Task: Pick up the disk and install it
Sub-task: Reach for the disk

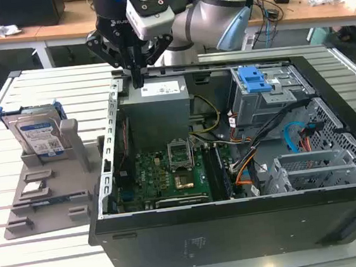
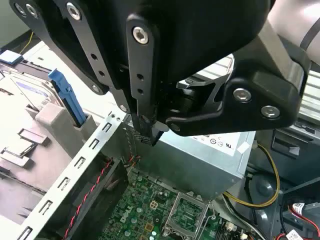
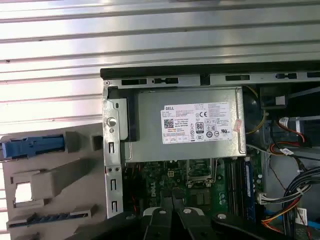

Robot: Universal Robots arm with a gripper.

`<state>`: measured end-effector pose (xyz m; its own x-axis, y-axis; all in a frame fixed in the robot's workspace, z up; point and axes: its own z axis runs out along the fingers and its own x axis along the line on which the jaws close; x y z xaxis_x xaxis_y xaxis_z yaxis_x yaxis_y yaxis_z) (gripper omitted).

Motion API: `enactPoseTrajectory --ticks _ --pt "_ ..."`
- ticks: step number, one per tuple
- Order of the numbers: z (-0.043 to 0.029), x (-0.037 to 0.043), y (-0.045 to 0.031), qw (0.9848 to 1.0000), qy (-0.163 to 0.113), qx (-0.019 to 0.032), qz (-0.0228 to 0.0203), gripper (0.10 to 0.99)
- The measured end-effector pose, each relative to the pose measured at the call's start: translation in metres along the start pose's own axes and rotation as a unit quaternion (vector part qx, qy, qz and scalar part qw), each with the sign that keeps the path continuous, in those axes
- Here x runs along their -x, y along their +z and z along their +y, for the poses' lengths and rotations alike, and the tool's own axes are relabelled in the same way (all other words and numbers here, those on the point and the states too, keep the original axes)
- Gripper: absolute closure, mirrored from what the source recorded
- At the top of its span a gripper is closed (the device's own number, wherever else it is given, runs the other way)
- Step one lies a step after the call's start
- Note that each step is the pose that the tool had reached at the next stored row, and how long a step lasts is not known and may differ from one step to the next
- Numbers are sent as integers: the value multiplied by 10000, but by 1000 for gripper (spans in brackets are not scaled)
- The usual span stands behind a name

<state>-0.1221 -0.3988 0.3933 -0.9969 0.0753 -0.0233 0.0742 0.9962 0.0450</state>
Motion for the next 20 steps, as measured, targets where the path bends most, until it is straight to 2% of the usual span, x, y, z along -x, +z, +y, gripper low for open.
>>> enactPoseTrajectory --ticks 4,12,14,20 --pt "-11 -139 -4 10000 0 0 0 980" --pt "-19 -247 -7 10000 0 0 0 980" --pt "-25 -329 -9 10000 0 0 0 980" --pt "-32 -431 -11 10000 0 0 0 980"
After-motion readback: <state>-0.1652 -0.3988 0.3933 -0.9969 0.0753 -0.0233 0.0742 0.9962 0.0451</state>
